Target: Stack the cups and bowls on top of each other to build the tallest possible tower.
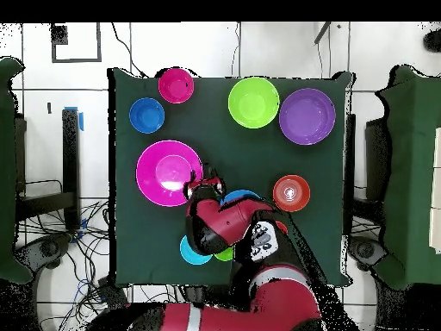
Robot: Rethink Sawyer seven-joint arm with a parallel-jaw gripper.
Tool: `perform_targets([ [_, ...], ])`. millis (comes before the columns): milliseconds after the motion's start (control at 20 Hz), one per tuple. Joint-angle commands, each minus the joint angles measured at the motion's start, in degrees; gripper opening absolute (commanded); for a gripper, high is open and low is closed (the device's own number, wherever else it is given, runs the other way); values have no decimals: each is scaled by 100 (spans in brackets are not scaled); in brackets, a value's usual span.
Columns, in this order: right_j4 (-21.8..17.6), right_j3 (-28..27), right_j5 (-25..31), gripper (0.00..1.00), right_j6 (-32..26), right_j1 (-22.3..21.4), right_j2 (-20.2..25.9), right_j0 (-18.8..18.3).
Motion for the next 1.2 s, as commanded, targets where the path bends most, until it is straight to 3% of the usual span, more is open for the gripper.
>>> perform_targets([
  [50, -208, -685, 164, 100, -6, 490, 78, 231],
  [550, -500, -954, 646, 100, -85, 431, 404, 52],
  [1200, -485, -1146, 621, 100, -85, 482, 253, 208],
])
